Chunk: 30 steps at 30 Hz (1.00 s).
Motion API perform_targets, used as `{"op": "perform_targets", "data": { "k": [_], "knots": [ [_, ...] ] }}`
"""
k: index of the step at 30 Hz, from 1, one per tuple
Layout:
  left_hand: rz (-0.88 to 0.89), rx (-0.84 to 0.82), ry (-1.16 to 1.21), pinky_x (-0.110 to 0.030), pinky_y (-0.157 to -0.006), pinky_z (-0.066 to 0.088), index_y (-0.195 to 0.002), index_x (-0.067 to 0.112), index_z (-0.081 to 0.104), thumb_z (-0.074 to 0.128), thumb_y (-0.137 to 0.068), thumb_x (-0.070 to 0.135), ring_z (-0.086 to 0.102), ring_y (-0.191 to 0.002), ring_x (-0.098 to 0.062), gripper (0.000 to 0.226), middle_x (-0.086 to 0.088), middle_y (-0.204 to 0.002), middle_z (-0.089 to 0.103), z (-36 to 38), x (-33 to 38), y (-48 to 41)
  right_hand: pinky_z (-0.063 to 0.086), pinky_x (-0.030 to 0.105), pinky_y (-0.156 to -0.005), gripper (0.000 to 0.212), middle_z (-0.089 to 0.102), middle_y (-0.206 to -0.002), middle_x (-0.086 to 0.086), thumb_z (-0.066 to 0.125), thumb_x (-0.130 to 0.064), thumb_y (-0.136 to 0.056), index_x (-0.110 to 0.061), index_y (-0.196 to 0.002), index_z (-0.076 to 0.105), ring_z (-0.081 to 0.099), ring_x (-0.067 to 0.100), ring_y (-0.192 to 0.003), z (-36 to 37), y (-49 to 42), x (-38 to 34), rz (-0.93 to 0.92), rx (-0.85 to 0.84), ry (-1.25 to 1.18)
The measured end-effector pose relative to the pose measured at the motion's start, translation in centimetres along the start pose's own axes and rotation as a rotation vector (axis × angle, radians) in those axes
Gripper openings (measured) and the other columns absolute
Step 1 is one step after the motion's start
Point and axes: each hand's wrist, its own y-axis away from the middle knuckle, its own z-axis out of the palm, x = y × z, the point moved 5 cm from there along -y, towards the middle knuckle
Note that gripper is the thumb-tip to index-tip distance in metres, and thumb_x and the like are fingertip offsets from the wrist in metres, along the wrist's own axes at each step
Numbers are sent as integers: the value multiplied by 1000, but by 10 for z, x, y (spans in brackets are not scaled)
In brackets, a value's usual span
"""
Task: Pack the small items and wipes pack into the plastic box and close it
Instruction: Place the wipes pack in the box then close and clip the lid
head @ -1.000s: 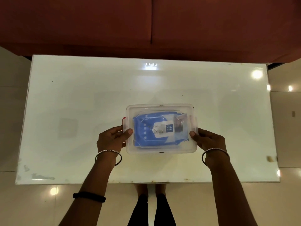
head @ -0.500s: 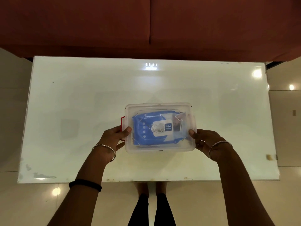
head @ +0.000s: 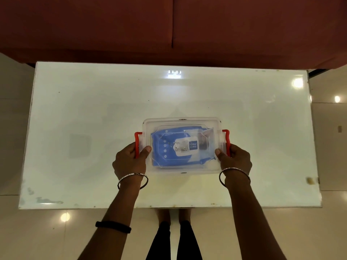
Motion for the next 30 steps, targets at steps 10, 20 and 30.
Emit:
{"op": "perform_targets", "data": {
  "k": [10, 20, 30],
  "knots": [
    [22, 31, -55, -26, -67, 43, -86, 9, 70, 71, -77, 40, 61, -66, -23, 33, -9, -77, 72, 0, 4, 2, 54, 41, -82, 39, 75, -101, 17, 61, -19, -92, -13, -130, 59, 68, 40, -87, 5, 27, -17, -165, 165, 288],
    [8, 9, -77, -24, -65, 44, -83, 9, 70, 70, -78, 40, 60, -64, -22, 31, -6, -71, 68, 0, 5, 2, 54, 41, -75, 43, 74, -95, 21, 55, -26, -96, -18, -138, 51, 67, 41, -81, 5, 31, -13, -226, 162, 327],
    [100, 150, -283, -35, -66, 49, -130, 15, 56, 53, -93, 35, 68, -76, -36, 43, -17, -93, 74, 10, 16, 24, 54, 40, -78, 42, 74, -99, 20, 57, -25, -95, -18, -136, 54, 67, 41, -85, 6, 27, -11, -184, 147, 282]
  ]
}}
